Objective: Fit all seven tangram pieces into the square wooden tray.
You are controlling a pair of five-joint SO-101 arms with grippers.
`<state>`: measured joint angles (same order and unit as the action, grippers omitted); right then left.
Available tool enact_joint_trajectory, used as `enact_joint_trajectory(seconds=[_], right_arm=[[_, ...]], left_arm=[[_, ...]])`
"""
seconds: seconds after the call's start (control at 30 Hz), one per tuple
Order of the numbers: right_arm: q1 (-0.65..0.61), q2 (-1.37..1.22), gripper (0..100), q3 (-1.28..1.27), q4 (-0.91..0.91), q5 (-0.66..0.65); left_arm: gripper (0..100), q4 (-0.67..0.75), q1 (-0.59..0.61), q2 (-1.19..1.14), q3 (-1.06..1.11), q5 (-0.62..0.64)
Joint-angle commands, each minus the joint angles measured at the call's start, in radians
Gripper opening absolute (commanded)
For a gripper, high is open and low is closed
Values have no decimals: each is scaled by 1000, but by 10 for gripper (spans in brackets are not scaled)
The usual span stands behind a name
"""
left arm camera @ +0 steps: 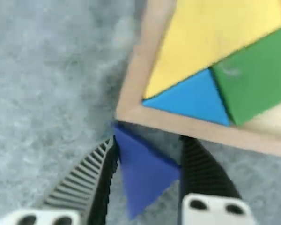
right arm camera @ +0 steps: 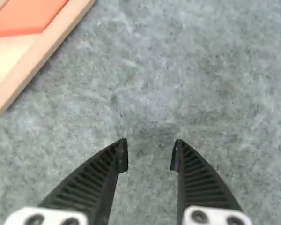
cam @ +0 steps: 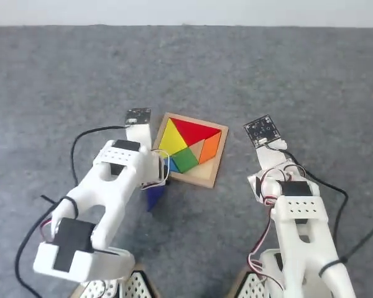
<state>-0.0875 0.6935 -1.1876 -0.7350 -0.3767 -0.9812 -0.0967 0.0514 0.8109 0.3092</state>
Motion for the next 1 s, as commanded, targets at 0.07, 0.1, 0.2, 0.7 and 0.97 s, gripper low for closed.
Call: enact_joint_trajectory(seconds=[0.07,0.1,0.2,0.7,0.97], right_arm=[[12,33,162,6,22,9],[12,33,162,6,22,9],[12,33,162,6,22,9],[12,33,162,6,22,8],[10,33,162,6,22,8]], left_arm=[[145,-32,-9,26,2,-167],[145,-38,-3,26,2,-189],[145,-40,-2,32,4,-233],[241,37,60,265,24,-334],[242,-18,0,411,170,-419]])
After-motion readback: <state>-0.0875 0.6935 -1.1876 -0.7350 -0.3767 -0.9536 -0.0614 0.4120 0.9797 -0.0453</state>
